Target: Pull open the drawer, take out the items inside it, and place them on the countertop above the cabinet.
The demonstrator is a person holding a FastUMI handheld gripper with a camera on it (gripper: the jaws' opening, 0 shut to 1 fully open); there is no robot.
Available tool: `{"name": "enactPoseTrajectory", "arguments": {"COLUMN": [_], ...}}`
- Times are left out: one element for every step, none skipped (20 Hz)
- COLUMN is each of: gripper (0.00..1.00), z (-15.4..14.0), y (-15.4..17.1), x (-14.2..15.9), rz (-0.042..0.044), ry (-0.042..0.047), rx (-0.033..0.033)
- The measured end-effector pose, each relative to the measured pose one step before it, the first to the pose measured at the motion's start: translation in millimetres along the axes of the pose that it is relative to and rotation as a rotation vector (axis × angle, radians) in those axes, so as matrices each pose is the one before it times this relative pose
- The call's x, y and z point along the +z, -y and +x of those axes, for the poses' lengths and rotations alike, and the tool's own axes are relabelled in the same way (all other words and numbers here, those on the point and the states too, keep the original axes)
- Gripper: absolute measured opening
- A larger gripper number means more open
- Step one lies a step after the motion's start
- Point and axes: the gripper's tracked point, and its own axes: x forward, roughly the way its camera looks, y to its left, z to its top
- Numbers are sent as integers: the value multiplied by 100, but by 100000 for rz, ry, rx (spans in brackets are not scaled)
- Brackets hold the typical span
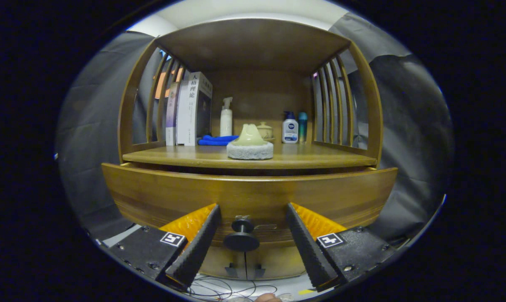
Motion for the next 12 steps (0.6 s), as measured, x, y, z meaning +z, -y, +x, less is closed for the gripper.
{"name": "enactPoseTrajectory", "arguments": {"gripper": [99, 100, 100, 100, 100, 100, 100, 100, 100, 100, 100, 99], "z": [438, 296, 171, 439, 425, 545, 380, 375, 428, 144, 269, -219], "y": [-16, 0, 447, 0, -31, 29, -19, -33, 32, 5, 16, -86], "x": [76, 113, 708, 122, 72, 157, 51, 115, 40, 17, 149, -36], "rz": [21, 91, -9, 49, 14, -52, 99, 156, 28, -171, 98, -324], "ry": [-10, -140, -219, -180, -240, -216, -282, -439, -233, -273, 413, 802], "rx": [-21, -37, 60, 20, 37, -14, 22, 36, 28, -153, -260, -199]}}
